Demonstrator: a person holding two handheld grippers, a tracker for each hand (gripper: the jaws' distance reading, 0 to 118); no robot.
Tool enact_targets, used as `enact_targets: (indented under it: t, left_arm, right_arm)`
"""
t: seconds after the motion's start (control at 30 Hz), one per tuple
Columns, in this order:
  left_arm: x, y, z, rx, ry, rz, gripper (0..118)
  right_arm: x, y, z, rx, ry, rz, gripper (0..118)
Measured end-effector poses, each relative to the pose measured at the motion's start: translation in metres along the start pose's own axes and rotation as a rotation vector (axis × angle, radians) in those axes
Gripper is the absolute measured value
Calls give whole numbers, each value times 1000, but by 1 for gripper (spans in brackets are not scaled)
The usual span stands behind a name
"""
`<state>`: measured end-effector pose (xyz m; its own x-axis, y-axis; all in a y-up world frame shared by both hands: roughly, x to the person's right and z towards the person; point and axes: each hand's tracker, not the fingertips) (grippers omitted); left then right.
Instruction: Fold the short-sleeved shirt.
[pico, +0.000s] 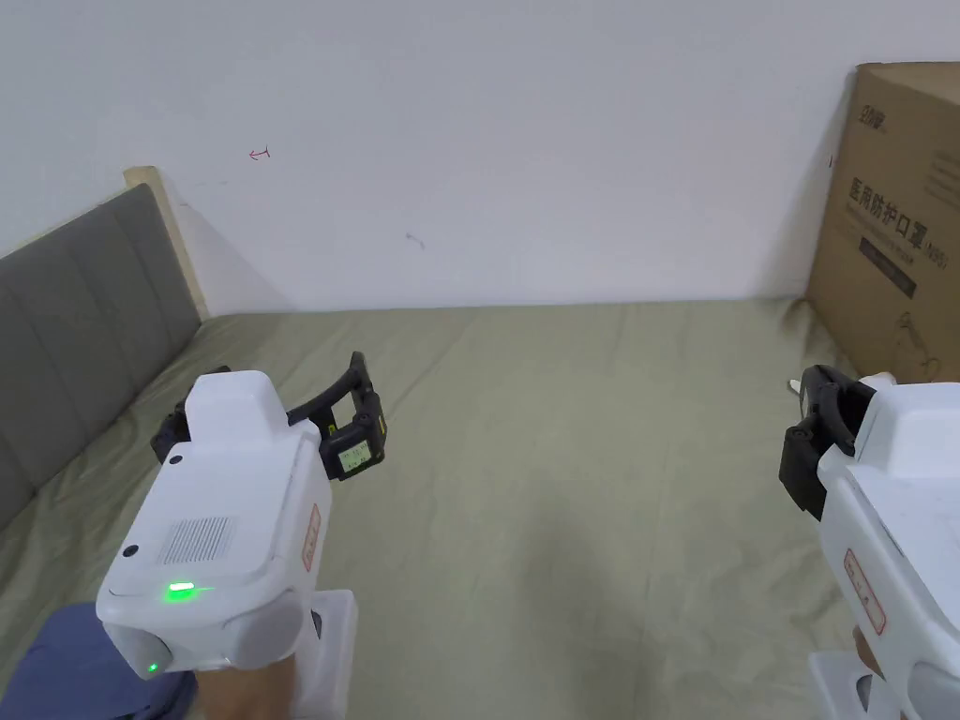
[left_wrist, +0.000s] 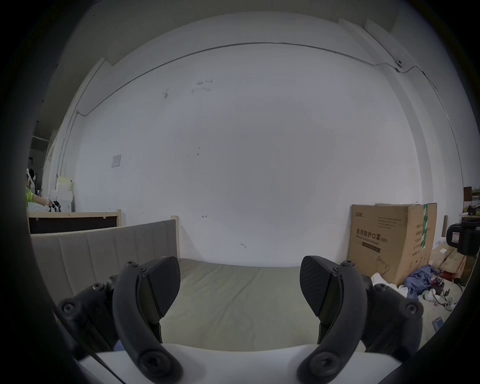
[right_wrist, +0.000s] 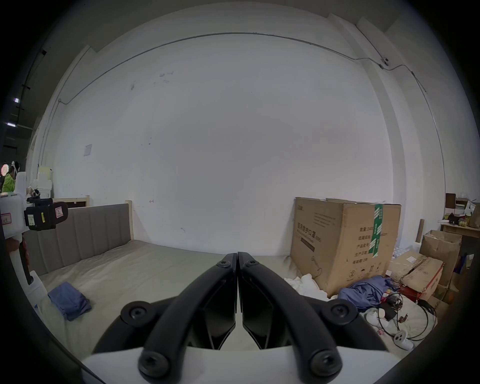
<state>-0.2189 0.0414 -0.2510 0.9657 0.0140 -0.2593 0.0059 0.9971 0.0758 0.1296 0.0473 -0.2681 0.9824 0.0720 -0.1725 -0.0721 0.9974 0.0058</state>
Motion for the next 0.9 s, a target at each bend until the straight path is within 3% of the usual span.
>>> enact_targets:
  t: [0.13,0.23,0.3,0.37,0.43,0.5,0.9]
  left_arm:
    - [10,-10,5,-4,-51,1,97]
    - [17,-16,11,11,-70,-4,89]
    - [22,-19,13,22,-72,-22,70]
    - [23,-22,13,19,-93,-24,32]
    - [26,-23,13,6,-107,-25,5]
    - [27,-26,13,-6,-121,-31,0]
    - [34,-32,17,-29,-146,-64,0]
  right_arm:
    - [4,-6,6,-6,-12,-4,0]
    - [6,-7,8,-12,-18,-15,0]
    - [6,-7,9,-12,-22,-15,0]
    - [5,-6,11,-10,-25,-17,0]
    - [5,-5,11,-9,-28,-18,0]
    - [5,-5,12,-7,-30,-13,0]
    - [7,-4,15,-12,-38,-21,0]
